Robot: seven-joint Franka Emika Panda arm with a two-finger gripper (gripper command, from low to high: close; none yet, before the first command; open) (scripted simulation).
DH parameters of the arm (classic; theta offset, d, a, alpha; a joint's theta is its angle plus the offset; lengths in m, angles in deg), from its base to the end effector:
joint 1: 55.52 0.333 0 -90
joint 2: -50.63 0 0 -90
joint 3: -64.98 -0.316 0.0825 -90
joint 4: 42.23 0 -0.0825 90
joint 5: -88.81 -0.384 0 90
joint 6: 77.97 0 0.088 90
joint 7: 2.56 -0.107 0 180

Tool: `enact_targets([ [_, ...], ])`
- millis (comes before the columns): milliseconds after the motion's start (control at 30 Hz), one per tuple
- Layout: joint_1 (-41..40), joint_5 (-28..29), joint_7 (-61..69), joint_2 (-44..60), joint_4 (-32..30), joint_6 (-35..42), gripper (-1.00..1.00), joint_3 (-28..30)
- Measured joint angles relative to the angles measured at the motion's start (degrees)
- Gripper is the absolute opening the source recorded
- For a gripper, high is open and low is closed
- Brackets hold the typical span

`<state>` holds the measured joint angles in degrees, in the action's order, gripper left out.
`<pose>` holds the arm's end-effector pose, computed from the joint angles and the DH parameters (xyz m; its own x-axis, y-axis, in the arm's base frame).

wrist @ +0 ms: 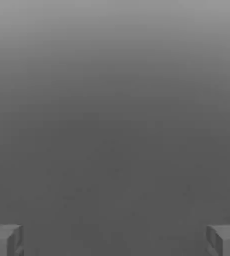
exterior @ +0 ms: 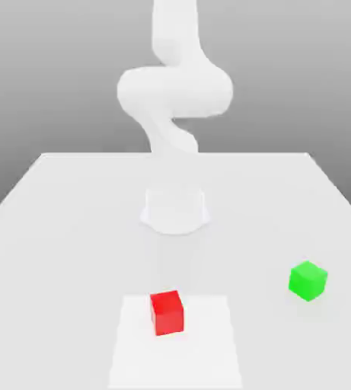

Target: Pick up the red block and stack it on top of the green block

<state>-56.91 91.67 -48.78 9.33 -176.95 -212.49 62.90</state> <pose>0.3784 0.0083 0.6613 0.5257 -0.6834 0.5066 -0.5399 -0.7282 -0.4221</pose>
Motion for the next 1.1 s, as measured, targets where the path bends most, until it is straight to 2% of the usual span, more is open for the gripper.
enact_targets([
  [233, -3.6, 7.4, -0.3, 14.8, -8.8, -8.2, 0.0, -3.0],
  [433, -4.9, 9.6, 2.4, 26.7, -16.1, -15.1, 0.0, -1.9],
  [567, -4.5, 7.0, 7.2, 33.7, -21.1, -20.2, 0.0, -0.5],
  [733, -3.2, -2.0, 16.3, 40.5, -25.9, -26.0, 0.0, -0.3],
  [1100, -2.7, -1.9, 16.3, 51.5, -24.5, -35.4, 0.0, 0.4],
])
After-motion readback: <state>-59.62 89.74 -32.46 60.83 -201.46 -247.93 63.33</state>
